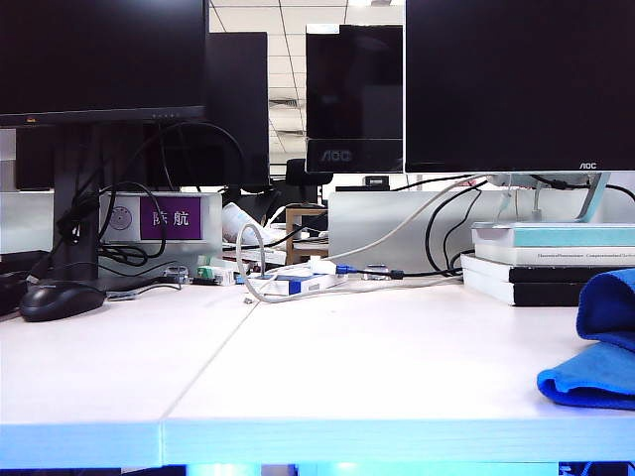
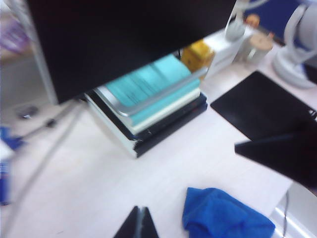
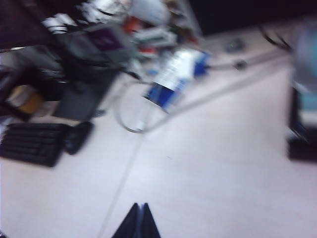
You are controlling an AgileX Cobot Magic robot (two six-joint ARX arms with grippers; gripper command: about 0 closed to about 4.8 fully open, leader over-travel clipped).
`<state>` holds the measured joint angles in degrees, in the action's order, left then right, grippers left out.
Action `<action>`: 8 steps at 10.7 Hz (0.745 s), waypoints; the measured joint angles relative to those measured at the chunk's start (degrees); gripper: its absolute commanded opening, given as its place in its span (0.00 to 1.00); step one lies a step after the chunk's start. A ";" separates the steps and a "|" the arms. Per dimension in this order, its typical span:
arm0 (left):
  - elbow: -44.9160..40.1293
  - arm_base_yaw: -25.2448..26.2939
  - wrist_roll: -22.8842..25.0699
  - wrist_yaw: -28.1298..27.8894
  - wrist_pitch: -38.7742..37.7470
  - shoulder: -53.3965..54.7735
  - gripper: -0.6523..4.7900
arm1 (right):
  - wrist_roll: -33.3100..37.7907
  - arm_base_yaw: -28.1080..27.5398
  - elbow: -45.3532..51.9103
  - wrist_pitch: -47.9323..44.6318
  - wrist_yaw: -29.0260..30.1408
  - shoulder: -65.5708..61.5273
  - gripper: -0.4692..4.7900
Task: Wipe the table from left to right using the rag.
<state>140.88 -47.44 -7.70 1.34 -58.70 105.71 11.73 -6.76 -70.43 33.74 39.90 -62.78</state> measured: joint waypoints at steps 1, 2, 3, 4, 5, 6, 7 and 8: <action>0.00 -0.37 1.09 -1.16 -2.29 -4.35 0.11 | 0.00 0.87 -0.02 -0.61 -1.29 2.58 0.08; 0.13 -0.63 3.28 -2.19 -4.07 -9.11 0.11 | 0.02 2.21 -0.04 -2.01 -4.24 6.29 0.08; 0.13 -0.76 5.55 -2.45 -6.12 -13.53 0.11 | 0.00 3.21 -0.04 -2.64 -7.26 9.31 0.08; 0.13 -0.74 6.47 -2.60 -7.89 -16.70 0.11 | 0.00 3.50 -0.04 -2.62 -9.73 11.89 0.08; 0.28 -0.74 6.82 -2.82 -10.05 -20.33 0.11 | -0.04 3.41 -0.07 -2.71 -11.45 14.84 0.08; 0.37 -0.76 6.86 -3.32 -12.44 -24.26 0.11 | -0.98 3.43 -0.04 -2.84 -11.69 17.77 0.08; 0.35 -0.76 7.21 -7.43 -18.47 -29.24 0.11 | -3.21 3.65 0.15 -2.78 -11.69 21.68 0.08; 0.22 -0.76 7.78 -10.16 -22.58 -32.15 0.11 | -3.96 3.65 0.98 -2.95 -12.11 24.46 0.08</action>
<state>141.10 -48.21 0.08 -8.82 -81.28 73.56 7.77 -3.11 -69.45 30.79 27.79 -38.33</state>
